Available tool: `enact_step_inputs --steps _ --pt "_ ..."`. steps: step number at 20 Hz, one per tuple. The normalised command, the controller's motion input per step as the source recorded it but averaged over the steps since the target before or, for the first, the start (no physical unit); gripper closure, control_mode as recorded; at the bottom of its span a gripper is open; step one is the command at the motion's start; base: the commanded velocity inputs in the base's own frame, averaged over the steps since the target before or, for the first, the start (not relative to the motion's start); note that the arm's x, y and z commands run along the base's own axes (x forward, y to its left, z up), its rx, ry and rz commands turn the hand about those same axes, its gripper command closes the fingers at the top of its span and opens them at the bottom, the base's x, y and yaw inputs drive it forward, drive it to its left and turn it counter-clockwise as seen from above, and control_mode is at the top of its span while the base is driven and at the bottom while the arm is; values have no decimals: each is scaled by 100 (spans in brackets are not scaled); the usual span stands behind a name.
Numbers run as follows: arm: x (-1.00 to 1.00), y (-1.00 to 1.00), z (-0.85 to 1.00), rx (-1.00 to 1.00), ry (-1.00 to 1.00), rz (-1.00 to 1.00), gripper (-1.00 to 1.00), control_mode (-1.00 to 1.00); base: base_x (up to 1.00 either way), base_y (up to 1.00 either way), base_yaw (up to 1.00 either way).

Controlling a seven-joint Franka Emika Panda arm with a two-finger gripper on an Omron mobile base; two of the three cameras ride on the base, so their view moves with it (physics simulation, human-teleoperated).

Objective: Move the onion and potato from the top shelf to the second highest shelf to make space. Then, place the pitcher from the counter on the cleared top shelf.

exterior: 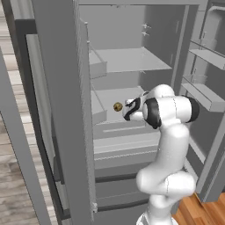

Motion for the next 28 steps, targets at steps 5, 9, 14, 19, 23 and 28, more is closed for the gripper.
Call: enact_step_inputs --steps 5,9,14,19,23,28 --pt "-47 17 60 -5 0 -4 -100 -100 0 0 0" --pt "-59 31 72 -7 0 0 -100 -100 0 0 0" --pt "-50 51 56 -9 0 0 -100 -100 0 0 0" --pt "-59 79 21 -11 0 0 -100 -100 0 0 0" --pt "-67 97 9 -8 4 0 -100 -100 0 0 0" --pt "-87 70 38 -1 3 0 -100 -100 0 0 0"
